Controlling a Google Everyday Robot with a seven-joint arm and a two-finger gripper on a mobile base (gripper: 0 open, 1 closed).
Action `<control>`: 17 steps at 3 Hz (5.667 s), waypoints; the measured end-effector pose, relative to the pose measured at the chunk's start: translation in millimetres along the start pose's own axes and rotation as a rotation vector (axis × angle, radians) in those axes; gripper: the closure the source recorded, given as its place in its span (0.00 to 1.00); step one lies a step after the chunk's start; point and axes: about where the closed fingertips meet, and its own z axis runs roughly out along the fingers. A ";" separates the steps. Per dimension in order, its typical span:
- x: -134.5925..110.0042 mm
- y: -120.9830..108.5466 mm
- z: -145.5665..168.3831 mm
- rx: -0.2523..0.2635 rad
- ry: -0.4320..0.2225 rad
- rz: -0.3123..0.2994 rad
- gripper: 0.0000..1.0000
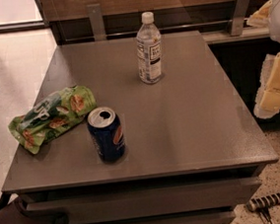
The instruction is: Knock blue plastic bottle over
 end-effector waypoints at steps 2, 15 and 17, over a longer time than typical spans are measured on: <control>-0.7 -12.7 4.6 0.051 -0.040 0.037 0.00; -194.5 -186.3 176.3 0.283 -1.214 0.464 0.09; -199.5 -184.7 175.6 0.278 -1.217 0.459 0.56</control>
Offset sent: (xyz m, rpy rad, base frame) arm 0.0672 -0.0168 -0.0015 0.1951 -0.2550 -0.1694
